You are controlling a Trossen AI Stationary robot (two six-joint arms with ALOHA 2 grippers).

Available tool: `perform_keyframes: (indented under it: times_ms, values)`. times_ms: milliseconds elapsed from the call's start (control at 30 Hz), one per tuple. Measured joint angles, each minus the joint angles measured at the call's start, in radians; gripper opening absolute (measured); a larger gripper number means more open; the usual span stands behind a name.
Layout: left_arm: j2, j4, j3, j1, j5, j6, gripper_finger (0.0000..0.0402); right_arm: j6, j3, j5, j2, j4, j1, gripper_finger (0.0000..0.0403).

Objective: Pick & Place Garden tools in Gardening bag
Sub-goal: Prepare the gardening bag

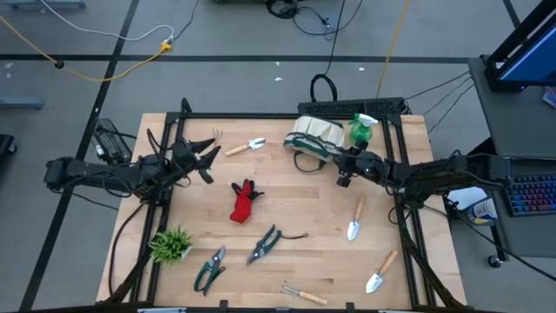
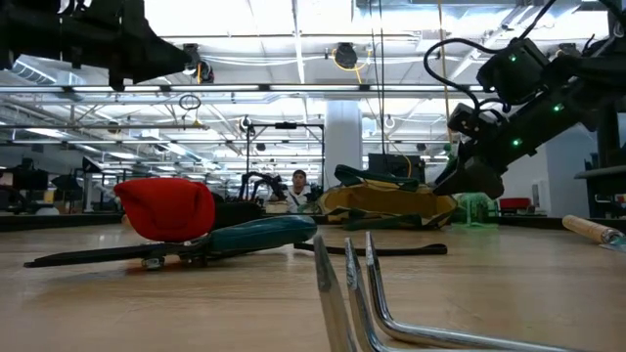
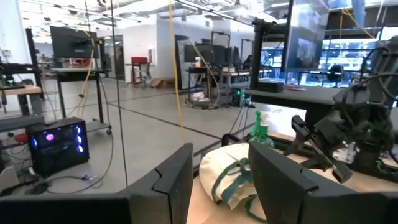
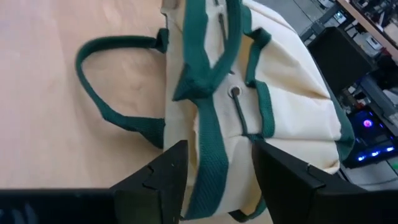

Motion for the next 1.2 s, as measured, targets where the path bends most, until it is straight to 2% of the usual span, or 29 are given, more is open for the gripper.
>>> perform_keyframes:
  times_ms: [267, 433, 733, 867, 1200]
  values:
    - [0.0, -0.002, 0.0, 0.023, 0.028, 0.003, 0.0161, -0.028, -0.001, -0.001, 0.049, 0.012, -0.05, 0.0143]
    - [0.0, -0.003, 0.0, 0.024, 0.028, 0.004, 0.0161, -0.094, -0.001, -0.001, 0.089, 0.085, -0.077, 0.0118]
    - [0.0, -0.013, 0.0, 0.023, 0.052, 0.001, 0.0161, -0.167, -0.001, 0.0, 0.116, 0.168, -0.099, 0.0007]
    - [0.0, -0.013, 0.0, 0.023, 0.103, 0.0, 0.0161, -0.147, -0.001, 0.0, 0.116, 0.192, -0.099, 0.0013]
    - [0.0, -0.013, 0.0, 0.023, 0.107, -0.004, 0.0161, 0.032, -0.001, -0.001, 0.116, 0.335, -0.064, 0.0003]
